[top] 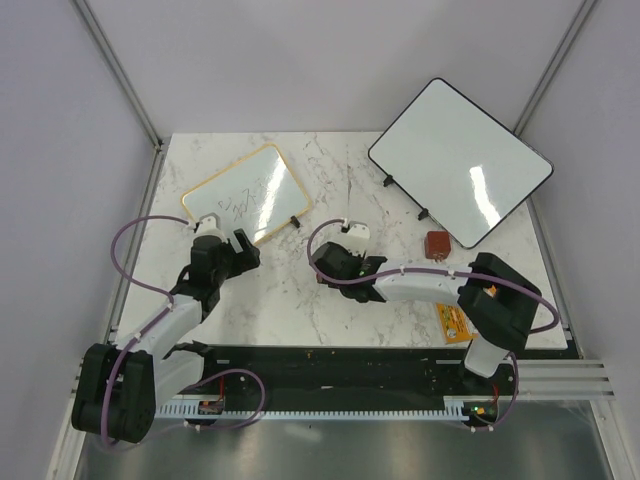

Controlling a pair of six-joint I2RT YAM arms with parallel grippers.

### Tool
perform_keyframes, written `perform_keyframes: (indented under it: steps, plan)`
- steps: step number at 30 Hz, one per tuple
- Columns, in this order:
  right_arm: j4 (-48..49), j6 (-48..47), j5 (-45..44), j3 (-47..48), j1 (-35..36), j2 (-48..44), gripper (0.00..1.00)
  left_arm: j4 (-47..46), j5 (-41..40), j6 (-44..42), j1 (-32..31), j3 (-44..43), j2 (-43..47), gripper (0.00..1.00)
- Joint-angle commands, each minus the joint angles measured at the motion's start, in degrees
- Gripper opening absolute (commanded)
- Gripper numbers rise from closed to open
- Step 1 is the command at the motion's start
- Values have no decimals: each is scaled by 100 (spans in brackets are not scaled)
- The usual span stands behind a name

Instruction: Erase the whiteboard

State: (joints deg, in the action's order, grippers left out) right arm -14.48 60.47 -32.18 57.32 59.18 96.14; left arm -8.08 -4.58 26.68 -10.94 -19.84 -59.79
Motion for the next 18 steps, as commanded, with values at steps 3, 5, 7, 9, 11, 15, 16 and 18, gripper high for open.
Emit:
perform_keyframes:
  steps: [3, 5, 7, 9, 11, 15, 16, 18]
  plan:
    - [-125, 448, 81, 393, 111, 484, 59, -36, -87, 180, 39, -126, 99, 99]
    - [-117, 448, 72, 473, 111, 607, 60, -54, -87, 180, 39, -117, 90, 100]
    - [-99, 413, 63, 517, 103, 678, 61, -54, -78, 180, 48, -117, 82, 99]
    - [-99, 413, 54, 578, 103, 687, 61, -54, -69, 180, 48, -108, 82, 99]
    - [-90, 440, 28, 587, 103, 626, 61, -62, -69, 189, 57, -99, 90, 99]
    - [-99, 448, -139, 622, 68, 599, 60, -80, -43, 189, 48, -82, 90, 99]
    - [-142, 457, -104, 657, 41, 651, 61, -80, -52, 189, 48, -82, 82, 99]
    - [-291, 466, -42, 833, -46, 853, 61, -80, -43, 189, 57, -82, 90, 99]
